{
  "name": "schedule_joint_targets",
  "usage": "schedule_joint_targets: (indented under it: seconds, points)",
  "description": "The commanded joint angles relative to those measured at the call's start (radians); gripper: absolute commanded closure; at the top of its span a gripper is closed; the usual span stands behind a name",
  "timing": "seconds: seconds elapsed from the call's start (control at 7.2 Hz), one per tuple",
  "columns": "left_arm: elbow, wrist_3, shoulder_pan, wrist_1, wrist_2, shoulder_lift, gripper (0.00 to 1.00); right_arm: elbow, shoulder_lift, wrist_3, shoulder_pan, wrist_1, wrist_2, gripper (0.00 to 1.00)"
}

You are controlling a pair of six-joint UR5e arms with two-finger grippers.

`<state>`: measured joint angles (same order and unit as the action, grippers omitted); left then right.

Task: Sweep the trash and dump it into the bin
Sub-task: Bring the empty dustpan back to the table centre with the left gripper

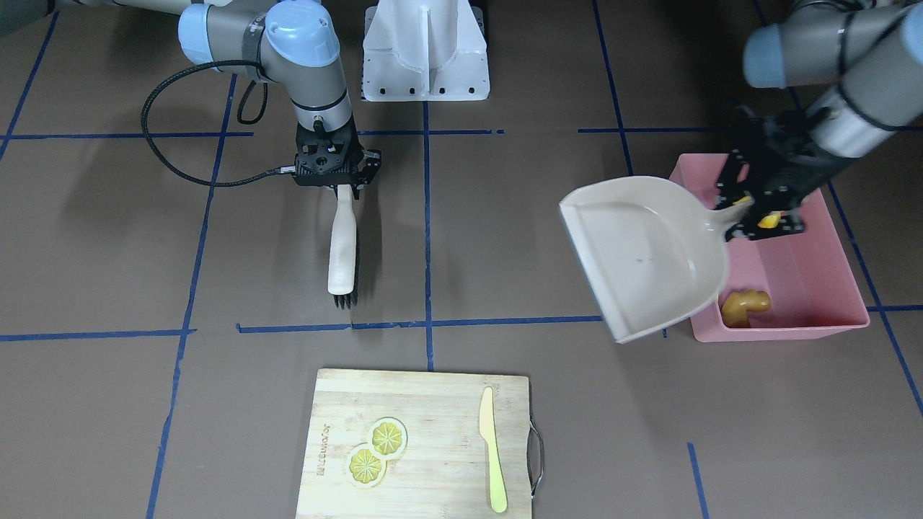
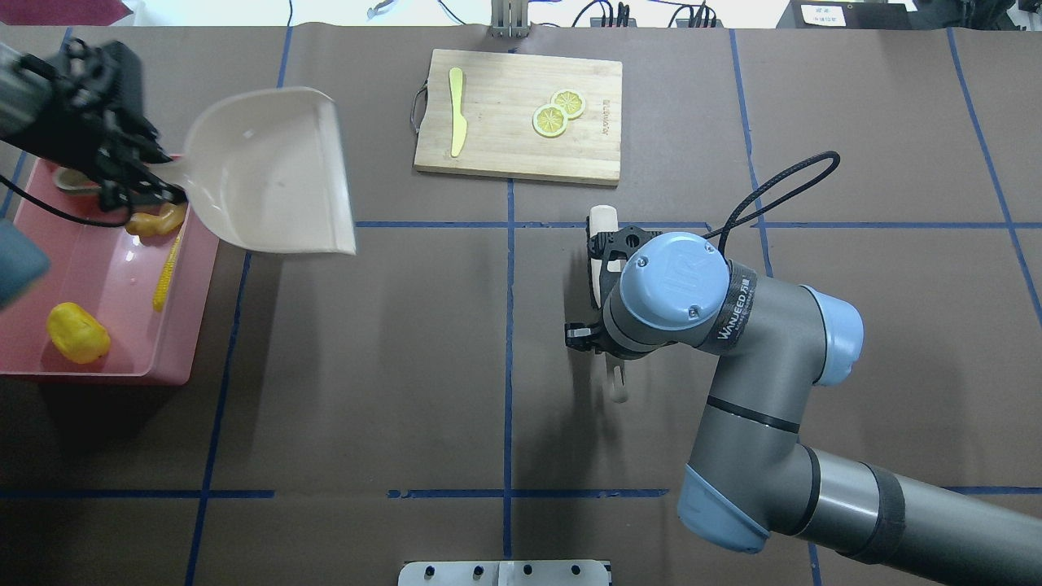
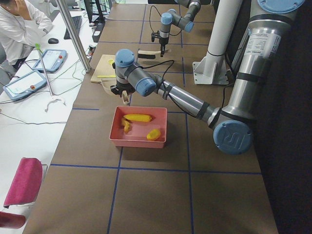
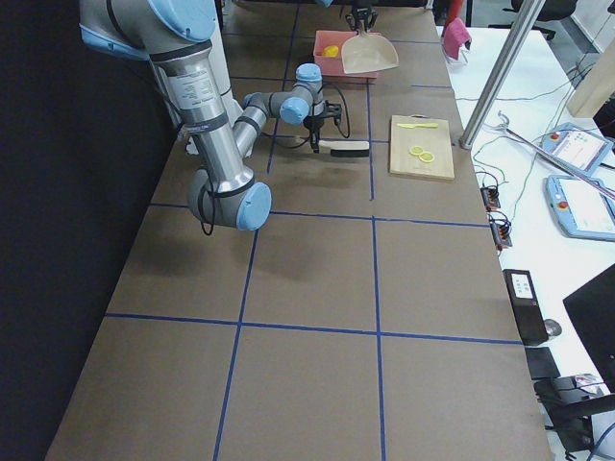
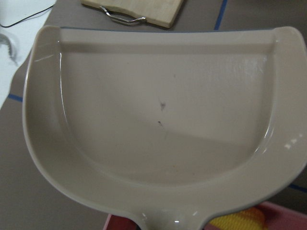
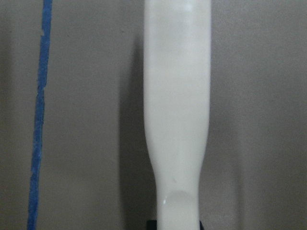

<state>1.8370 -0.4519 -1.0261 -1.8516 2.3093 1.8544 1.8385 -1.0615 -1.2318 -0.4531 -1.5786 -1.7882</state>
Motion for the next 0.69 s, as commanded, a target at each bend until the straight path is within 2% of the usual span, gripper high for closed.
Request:
schedule_joint_targets:
  seconds: [0.0, 0.28, 0.42, 0.56]
  points:
    - [-0.004, 0.005, 0.133, 0.002, -0.051, 0.066, 1.0, 0.002, 0.001, 0.0, 0.002, 0.0, 0.001, 1.0]
    - [-0.007, 0.004, 0.226, 0.0, -0.111, 0.088, 0.98, 0.001, 0.001, 0.0, 0.002, 0.005, 0.0, 1.0]
    - [-0.01, 0.005, 0.294, -0.001, -0.198, 0.094, 0.98, 0.002, 0.003, 0.0, 0.002, 0.006, 0.0, 1.0]
    - [-0.013, 0.03, 0.331, -0.001, -0.235, 0.098, 0.98, 0.002, 0.001, 0.0, 0.002, 0.006, 0.0, 1.0]
